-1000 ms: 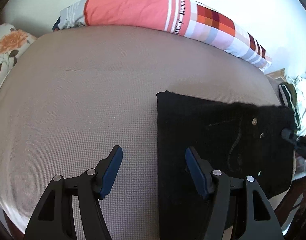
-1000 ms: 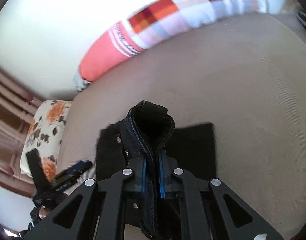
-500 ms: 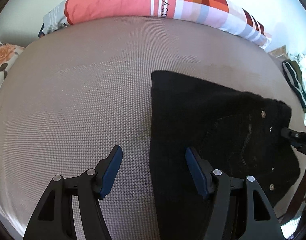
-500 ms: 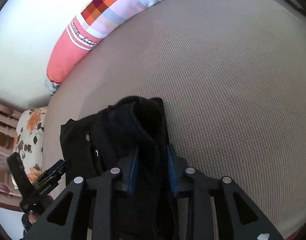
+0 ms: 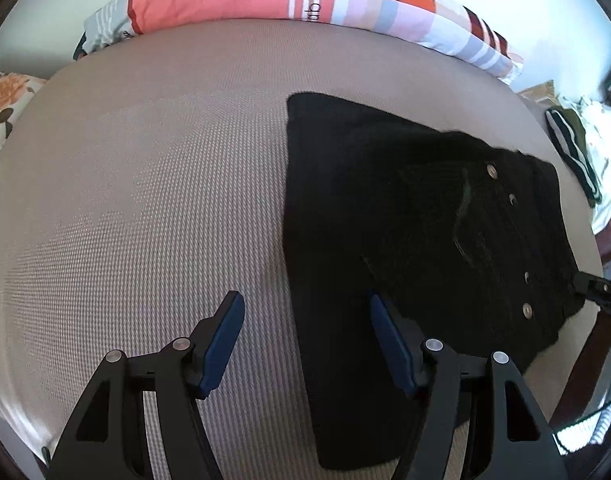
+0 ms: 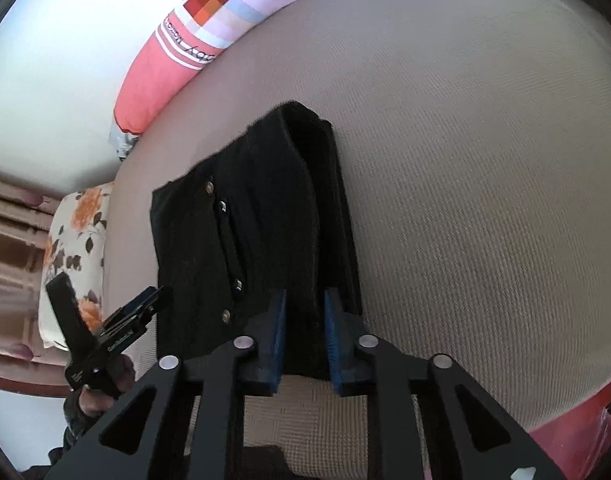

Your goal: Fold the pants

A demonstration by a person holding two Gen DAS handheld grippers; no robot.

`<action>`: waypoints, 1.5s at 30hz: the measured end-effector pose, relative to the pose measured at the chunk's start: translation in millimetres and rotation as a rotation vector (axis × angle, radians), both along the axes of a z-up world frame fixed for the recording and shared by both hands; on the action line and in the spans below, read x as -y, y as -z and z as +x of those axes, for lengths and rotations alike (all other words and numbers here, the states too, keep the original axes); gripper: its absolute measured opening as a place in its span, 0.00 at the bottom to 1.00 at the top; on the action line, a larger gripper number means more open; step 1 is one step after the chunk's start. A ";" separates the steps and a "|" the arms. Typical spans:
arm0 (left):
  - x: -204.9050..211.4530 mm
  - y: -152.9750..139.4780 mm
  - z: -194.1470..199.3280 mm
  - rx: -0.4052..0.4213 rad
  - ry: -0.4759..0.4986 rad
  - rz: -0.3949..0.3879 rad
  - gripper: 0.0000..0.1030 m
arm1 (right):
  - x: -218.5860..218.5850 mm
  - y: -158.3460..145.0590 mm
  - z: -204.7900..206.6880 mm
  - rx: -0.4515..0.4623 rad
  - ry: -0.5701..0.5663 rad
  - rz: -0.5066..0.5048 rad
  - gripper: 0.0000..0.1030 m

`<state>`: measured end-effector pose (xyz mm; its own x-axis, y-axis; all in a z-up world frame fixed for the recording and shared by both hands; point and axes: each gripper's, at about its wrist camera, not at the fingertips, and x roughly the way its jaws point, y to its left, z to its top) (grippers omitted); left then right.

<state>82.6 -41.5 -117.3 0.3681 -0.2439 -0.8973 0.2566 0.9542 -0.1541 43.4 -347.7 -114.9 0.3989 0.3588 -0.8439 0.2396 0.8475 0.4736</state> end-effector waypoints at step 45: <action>-17.6 -1.2 21.8 -0.117 -0.019 -0.212 0.72 | 18.5 17.1 22.9 -0.013 -0.040 -0.003 0.50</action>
<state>104.4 -23.8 -116.1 0.2710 -0.4251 -0.8636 0.2075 0.9019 -0.3788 66.3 -366.2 -132.0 0.3738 0.3715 -0.8499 0.2119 0.8579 0.4682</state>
